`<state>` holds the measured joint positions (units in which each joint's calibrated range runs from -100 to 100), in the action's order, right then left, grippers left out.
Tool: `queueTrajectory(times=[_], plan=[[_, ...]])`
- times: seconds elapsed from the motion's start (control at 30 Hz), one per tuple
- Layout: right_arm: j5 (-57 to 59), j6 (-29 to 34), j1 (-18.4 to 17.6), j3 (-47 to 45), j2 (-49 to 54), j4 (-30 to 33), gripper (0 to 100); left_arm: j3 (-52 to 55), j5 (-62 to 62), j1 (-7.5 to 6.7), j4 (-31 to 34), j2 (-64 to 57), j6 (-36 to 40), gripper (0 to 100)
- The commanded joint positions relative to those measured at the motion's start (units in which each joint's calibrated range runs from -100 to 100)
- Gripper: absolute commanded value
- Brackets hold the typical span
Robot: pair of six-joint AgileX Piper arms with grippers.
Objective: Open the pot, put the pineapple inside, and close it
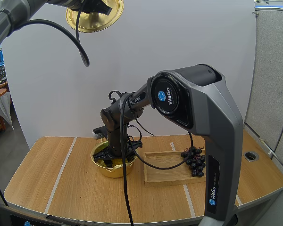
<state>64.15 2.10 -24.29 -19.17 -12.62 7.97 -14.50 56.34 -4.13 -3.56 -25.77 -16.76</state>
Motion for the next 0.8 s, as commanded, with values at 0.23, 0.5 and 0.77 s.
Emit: queueTrajectory(times=[0.23, 0.5, 0.77], plan=[[1.49, -1.04, 0.26, 0.25, 5.13, -0.4, 100, -0.52, -2.04, -0.23, 0.02, -0.4, 0.54, 0], [5.02, -1.35, 0.26, 0.25, 16.91, 0.29, 100, -0.52, -2.04, -0.23, 0.02, -0.4, 0.54, 0], [11.81, -3.78, 0.26, 0.11, 30.07, 0.37, 100, -0.52, -2.04, -0.23, 0.02, -0.4, 0.54, 0]])
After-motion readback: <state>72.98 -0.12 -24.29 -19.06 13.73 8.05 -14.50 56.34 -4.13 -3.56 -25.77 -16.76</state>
